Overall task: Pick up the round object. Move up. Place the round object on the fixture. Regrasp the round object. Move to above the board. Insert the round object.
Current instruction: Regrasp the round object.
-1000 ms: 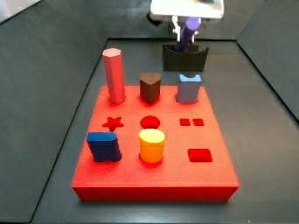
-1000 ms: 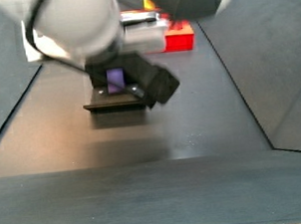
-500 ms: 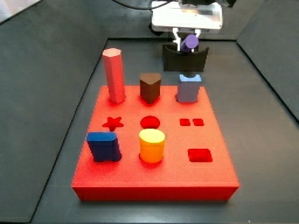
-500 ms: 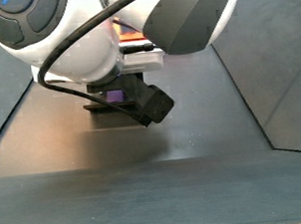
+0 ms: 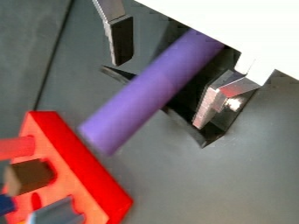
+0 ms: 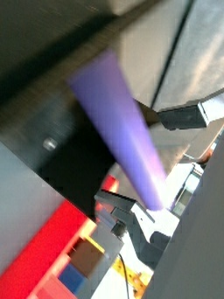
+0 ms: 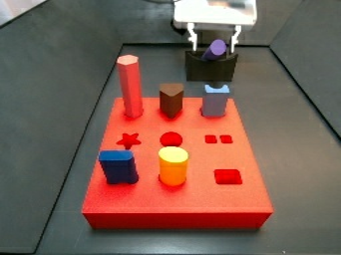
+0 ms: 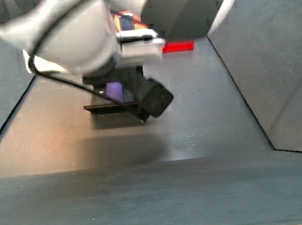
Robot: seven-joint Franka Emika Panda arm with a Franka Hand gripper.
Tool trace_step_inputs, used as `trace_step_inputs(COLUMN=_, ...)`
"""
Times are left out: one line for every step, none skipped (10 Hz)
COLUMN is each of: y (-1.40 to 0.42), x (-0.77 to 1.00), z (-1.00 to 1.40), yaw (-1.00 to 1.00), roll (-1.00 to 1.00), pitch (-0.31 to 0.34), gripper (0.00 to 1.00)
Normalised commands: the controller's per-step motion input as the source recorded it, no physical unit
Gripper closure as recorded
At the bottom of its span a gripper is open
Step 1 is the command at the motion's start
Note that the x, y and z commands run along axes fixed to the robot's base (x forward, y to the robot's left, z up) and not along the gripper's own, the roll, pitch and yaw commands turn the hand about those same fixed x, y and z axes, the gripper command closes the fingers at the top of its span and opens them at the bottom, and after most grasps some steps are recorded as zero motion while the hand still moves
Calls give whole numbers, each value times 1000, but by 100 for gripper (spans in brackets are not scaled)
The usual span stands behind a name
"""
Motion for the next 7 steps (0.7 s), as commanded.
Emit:
trace_step_inputs(y=1, x=-25, z=1000, yaw=-26, roll=56, pitch=24, gripper=0)
trace_step_inputs(y=2, x=-31, z=1000, yaw=-18, roll=62, pitch=37, gripper=0)
trace_step_inputs(y=7, x=-32, z=874, yaw=-17, roll=60, pitch=45, gripper=0)
trace_step_inputs(y=4, x=-31, z=697, yaw=-14, roll=54, pitch=47, gripper=0)
trace_step_inputs(y=2, x=-28, z=516, yaw=-18, roll=51, pitch=49, gripper=0)
trace_step_inputs(y=0, x=-30, z=328, yaw=-20, roll=53, pitch=47, gripper=0)
trace_step_inputs(y=-981, x=-2, z=1000, yaw=31, roll=1000, pitch=39, gripper=0)
